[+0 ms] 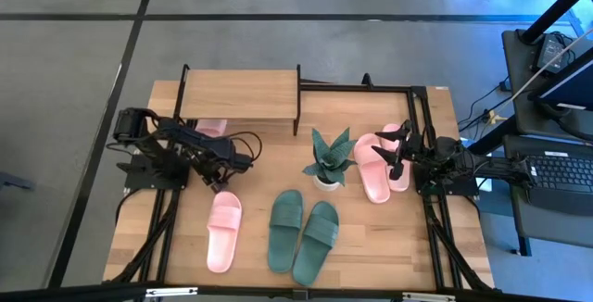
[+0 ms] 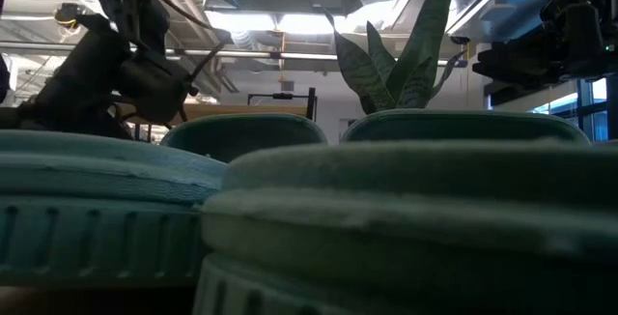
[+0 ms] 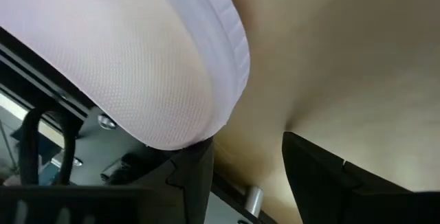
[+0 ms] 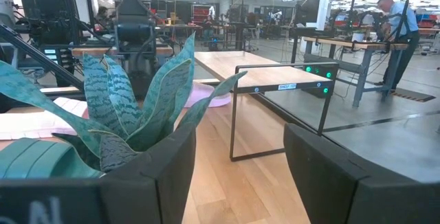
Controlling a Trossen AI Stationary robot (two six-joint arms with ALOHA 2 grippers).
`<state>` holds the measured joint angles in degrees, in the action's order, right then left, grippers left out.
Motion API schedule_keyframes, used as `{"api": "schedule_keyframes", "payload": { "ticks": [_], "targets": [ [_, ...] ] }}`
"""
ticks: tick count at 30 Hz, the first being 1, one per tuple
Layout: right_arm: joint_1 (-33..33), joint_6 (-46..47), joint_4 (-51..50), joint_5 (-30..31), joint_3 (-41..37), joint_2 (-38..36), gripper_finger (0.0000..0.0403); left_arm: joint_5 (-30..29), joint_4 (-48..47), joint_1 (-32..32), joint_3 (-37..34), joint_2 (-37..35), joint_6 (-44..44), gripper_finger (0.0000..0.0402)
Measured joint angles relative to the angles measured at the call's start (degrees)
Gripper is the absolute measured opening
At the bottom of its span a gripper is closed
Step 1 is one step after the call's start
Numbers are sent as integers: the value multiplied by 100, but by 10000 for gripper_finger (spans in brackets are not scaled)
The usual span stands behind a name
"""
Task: Pick and place slides into the shelf
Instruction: Put the pink slipper under the shelf
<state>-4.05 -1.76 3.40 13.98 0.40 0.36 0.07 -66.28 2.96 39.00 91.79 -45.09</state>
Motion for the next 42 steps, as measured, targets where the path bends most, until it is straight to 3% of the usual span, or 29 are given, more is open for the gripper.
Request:
{"api": "schedule_keyframes", "payload": {
  "ticks": [15,32,42],
  "targets": [
    [-2,-2,0,-2,0,-2,221,-548,199,848,7,0,32,164],
    [-1,-1,1,-2,0,-1,221,-1317,176,949,198,7,-108,164],
    [-1,4,1,-2,0,-1,221,-1635,-1442,475,1151,7,-291,164]
  ]
}}
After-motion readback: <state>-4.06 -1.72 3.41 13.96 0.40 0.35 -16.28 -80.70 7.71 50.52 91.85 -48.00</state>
